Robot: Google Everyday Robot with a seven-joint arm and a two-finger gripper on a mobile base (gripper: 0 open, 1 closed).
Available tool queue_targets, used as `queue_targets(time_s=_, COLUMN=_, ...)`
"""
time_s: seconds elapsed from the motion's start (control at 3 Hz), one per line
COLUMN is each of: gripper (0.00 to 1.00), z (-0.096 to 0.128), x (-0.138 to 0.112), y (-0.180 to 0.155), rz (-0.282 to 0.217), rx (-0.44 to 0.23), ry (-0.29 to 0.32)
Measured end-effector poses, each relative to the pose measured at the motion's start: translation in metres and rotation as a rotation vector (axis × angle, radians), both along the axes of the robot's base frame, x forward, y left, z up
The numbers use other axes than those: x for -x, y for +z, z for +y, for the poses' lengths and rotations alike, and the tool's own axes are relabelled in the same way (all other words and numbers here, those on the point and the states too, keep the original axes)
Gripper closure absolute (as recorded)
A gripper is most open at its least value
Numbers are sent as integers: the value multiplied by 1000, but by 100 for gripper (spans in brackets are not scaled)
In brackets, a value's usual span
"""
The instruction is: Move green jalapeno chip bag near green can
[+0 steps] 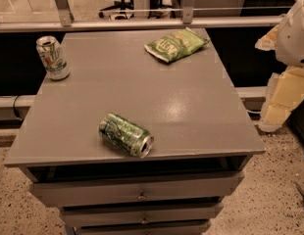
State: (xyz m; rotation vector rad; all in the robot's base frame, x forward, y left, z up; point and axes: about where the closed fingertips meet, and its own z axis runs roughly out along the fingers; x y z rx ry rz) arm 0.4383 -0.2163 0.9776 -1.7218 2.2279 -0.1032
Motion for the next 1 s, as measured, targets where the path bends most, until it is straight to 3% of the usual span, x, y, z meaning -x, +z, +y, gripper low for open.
queue_targets(time_s=0.67, gripper=0, z=1, x=-4, y=-1, rz=-15, rx=-18, ry=6)
queue_targets(time_s=1.0, gripper=0, z=6, x=-21, y=-12, rz=-30, rx=-67, ry=8)
